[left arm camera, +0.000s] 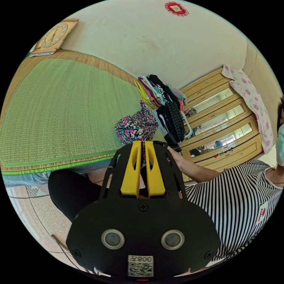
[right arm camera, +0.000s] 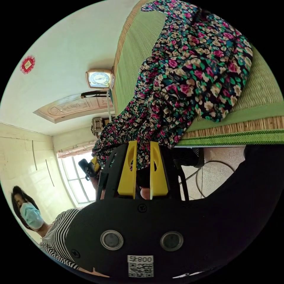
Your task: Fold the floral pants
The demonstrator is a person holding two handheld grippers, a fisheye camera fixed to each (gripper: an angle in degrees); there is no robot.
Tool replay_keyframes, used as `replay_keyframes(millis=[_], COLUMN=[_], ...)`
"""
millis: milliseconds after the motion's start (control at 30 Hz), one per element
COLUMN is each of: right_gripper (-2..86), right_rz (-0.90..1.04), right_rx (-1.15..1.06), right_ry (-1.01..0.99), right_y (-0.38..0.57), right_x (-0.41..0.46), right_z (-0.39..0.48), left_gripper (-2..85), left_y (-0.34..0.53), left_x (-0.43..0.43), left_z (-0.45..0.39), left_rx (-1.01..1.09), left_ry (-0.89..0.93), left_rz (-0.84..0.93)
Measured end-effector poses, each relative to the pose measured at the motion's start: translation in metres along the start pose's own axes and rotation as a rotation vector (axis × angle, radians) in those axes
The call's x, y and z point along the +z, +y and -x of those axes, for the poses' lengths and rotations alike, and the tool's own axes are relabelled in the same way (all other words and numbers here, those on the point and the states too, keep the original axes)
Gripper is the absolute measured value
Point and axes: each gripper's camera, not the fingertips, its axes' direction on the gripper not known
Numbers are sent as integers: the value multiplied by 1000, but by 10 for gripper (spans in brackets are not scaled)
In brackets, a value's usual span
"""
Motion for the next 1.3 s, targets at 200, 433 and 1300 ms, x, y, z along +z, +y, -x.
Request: replay_keyframes(millis=[200,433,1300], right_gripper=[74,34,74], right_rz=[-55,-108,-84], right_rx=[78,115,39], right_ry=[-116,-210,-65], right_y=[-3,-7,7], right_x=[15,27,4], right_z=[-30,-50,-22], left_gripper=[23,23,22], left_y=[3,8,18], left_x=[0,4,-3], left_z=[-3,-5,0], left_rx=[30,48,78], left_ry=[3,7,23], left_rz=[9,22,15])
